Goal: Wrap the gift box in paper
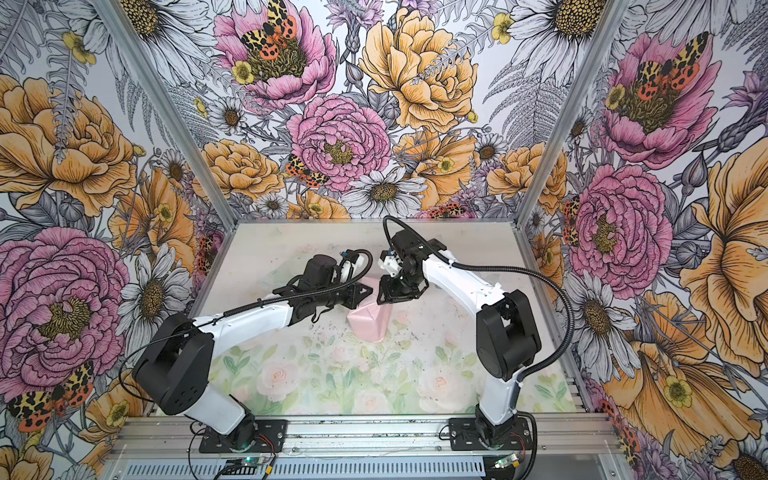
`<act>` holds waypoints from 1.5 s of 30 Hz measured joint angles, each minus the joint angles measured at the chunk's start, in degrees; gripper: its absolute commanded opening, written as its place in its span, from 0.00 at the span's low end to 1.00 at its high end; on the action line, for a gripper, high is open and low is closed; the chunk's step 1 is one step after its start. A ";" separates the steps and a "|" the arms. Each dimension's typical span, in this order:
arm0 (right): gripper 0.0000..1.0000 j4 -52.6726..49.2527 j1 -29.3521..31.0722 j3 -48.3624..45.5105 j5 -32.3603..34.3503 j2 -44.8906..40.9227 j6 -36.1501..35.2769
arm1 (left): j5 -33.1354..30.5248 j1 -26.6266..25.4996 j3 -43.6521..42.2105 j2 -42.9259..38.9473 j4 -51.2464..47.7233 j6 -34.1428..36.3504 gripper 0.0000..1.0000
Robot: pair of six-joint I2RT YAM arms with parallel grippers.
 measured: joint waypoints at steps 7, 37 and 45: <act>0.50 -0.87 -0.59 0.09 1.05 -1.40 0.81 | -0.52 -0.02 -0.13 -0.26 -0.02 0.00 0.03; 0.38 5.70 0.66 -2.23 -1.16 -0.48 3.78 | -0.98 -0.02 -0.48 -0.83 -0.17 0.00 0.08; 0.42 4.28 -0.66 -4.42 0.11 -4.52 3.56 | -2.16 -0.39 -0.79 -4.42 -3.52 -0.28 0.19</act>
